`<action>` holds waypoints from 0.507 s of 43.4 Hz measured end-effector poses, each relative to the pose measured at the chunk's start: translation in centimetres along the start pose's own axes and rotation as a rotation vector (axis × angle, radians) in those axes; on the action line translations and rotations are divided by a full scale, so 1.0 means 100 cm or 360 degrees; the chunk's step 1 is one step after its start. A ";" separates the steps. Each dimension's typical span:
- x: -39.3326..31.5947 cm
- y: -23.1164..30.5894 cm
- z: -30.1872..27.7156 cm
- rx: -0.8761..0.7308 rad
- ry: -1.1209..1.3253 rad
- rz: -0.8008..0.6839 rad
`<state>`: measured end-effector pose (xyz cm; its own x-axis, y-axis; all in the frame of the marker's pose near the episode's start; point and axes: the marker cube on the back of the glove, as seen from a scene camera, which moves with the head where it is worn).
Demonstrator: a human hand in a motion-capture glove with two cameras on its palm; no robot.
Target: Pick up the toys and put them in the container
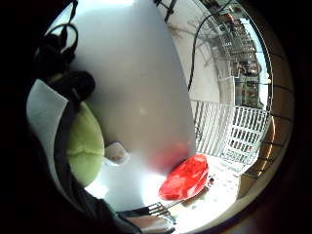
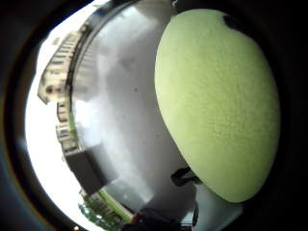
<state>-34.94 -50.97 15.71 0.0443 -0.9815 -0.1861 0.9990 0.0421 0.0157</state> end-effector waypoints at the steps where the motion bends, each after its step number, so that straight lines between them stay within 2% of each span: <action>1: 0.000 -0.001 0.000 0.0013 -0.0004 0.0006; 11: -0.008 0.005 -0.009 0.0111 0.0072 0.0033; 22: -0.026 0.039 -0.056 0.0129 -0.0039 0.0044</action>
<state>-31.13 -47.23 10.74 0.0704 -0.9845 -0.1606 0.9935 0.0547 0.1002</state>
